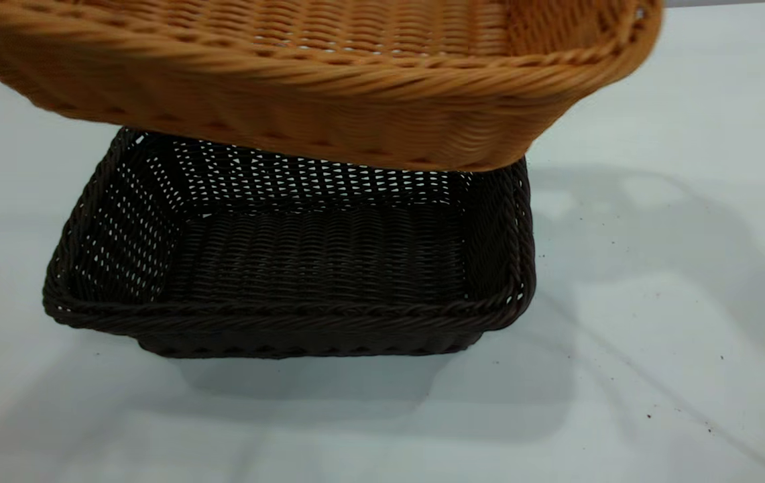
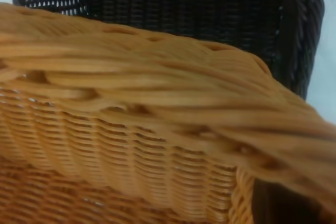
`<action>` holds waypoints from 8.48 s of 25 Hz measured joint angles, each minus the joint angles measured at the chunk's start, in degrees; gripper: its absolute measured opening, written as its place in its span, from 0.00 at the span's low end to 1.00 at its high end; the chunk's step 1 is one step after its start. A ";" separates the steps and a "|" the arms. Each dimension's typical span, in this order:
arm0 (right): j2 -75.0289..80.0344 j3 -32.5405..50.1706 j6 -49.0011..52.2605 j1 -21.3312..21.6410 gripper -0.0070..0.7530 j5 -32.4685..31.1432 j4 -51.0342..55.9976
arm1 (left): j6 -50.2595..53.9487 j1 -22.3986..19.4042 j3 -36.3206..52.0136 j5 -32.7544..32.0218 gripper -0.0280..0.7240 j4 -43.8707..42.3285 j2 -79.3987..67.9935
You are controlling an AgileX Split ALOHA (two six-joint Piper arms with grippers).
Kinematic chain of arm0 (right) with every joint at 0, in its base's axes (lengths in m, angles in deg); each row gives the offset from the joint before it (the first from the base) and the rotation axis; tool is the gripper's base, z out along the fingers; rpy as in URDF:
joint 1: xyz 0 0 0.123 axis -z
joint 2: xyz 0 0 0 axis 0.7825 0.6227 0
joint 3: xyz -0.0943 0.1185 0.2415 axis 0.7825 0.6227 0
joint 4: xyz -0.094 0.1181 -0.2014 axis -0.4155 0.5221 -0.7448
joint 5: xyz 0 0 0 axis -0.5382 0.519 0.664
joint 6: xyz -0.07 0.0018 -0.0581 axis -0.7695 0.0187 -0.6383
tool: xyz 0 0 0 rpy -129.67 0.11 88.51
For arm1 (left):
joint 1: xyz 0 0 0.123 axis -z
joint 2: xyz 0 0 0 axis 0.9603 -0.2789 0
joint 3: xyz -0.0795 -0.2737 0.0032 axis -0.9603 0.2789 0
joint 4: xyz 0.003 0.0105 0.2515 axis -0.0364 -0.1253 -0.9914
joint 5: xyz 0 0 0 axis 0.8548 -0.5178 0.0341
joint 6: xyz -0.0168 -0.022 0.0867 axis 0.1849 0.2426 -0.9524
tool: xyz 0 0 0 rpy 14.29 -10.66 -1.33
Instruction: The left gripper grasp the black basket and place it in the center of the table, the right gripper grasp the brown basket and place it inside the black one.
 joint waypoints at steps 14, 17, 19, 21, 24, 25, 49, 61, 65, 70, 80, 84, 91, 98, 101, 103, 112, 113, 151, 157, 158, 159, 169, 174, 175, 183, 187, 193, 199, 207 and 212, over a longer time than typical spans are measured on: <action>8.60 -0.05 -2.07 0.00 0.17 -0.07 0.38 | 0.00 0.00 0.00 -0.79 0.04 0.00 0.00; 10.01 -0.05 -2.54 0.00 0.17 -0.07 0.38 | 0.00 0.00 0.00 -0.71 0.04 0.05 0.00; 11.00 -0.05 -3.24 0.00 0.17 -0.07 0.22 | 0.00 0.00 0.00 -0.71 0.04 0.05 0.00; 11.29 -0.05 -3.36 0.00 0.17 -0.07 0.01 | 0.00 0.00 0.00 -0.71 0.04 0.05 0.00; 11.29 -0.05 -3.36 0.00 0.17 0.34 0.13 | 0.00 0.00 0.00 -0.71 0.04 0.24 0.00; 11.29 -0.05 -3.43 0.00 0.17 0.86 0.16 | 0.00 0.00 0.00 -0.71 0.04 0.24 0.00; 12.24 -0.05 -4.43 -1.71 0.17 4.17 -0.04 | 0.06 0.00 0.05 -1.29 0.04 0.48 0.00; 12.55 -0.05 -4.52 -2.86 0.17 6.82 -0.26 | 0.06 0.00 0.10 -2.29 0.04 0.48 0.00; 13.86 -0.05 -4.36 -2.86 0.17 7.38 -0.25 | 0.06 0.00 0.10 -2.41 0.04 0.48 0.00; 15.36 -0.12 -5.06 -2.86 0.17 7.95 -0.25 | 0.24 0.00 0.10 -2.92 0.04 0.48 0.00; 16.30 -0.15 -5.59 -2.86 0.17 8.67 0.31 | 0.06 0.00 0.10 -3.47 0.04 0.54 0.00; 16.30 -0.15 -5.59 -2.86 0.17 8.72 0.18 | 0.06 0.00 0.10 -3.72 0.04 0.61 0.00; 16.30 -0.15 -5.59 -3.28 0.19 8.49 0.18 | 0.06 0.00 0.10 -4.27 0.04 0.67 0.00; 16.50 -0.15 -5.59 -3.98 0.40 8.14 0.37 | 0.06 0.00 0.10 -5.26 0.04 0.67 0.00; 16.52 -0.15 -5.59 -3.98 0.51 8.19 0.27 | 0.06 0.00 0.10 -5.37 0.04 0.67 0.00; 16.57 -0.19 -5.59 -3.98 0.59 8.19 -0.75 | 0.06 0.00 0.10 -5.49 0.04 0.67 0.00; 16.59 -8.00 -3.95 -3.93 0.74 0.04 -8.13 | 0.06 0.00 0.10 -5.49 0.04 0.67 0.00; 16.59 -9.15 -3.33 -3.93 0.74 -0.48 -9.22 | 0.06 0.00 0.10 -5.67 0.04 0.67 0.00; -32.16 -21.21 -3.82 -3.93 0.01 -0.52 -25.19 | 31.81 0.00 -0.07 -26.94 0.04 -17.93 20.69; -44.85 -12.66 -3.82 -3.93 0.01 -0.52 -25.01 | 34.16 0.00 0.00 -28.22 0.04 -15.41 29.06; -47.15 -10.67 -3.82 -3.93 0.01 -0.47 -24.98 | 34.38 0.00 0.00 -28.22 0.04 -14.61 30.17; -49.41 -8.62 -3.82 -3.93 0.01 -0.47 -24.98 | 34.38 0.00 0.00 -28.22 0.04 -13.96 31.42; -71.40 12.13 -6.69 -3.93 0.01 -0.34 -25.36 | 34.38 0.00 0.11 -28.12 0.04 -3.71 39.34; -82.52 21.44 -6.97 -3.93 0.01 -0.34 -25.36 | 34.38 0.00 3.12 -27.96 0.04 3.66 44.09; -84.72 23.42 -7.02 -3.93 0.01 -0.34 -25.36 | 34.25 0.00 4.26 -27.96 0.04 4.93 45.31; -97.73 38.25 -8.37 -3.93 0.01 -0.34 -25.36 | 30.53 0.00 18.28 -28.08 0.04 9.44 56.70; -101.71 44.45 -8.43 -3.93 0.01 0.49 -25.37 | 29.21 0.00 25.40 -28.08 0.04 9.33 63.46; -102.97 50.54 -11.09 -3.93 0.01 5.76 -25.37 | 29.21 0.00 33.96 -28.15 0.04 9.30 71.44; -102.97 54.05 -11.21 -3.93 0.01 7.69 -24.91 | 29.12 0.00 36.72 -27.96 0.04 9.12 71.77; -102.97 55.98 -11.16 -3.93 0.01 9.35 -24.56 | 29.12 0.00 41.87 -27.97 0.04 9.12 71.66; -102.97 55.98 -11.16 -3.93 0.01 9.35 -24.55 | 29.12 0.00 45.19 -28.03 0.04 9.05 71.66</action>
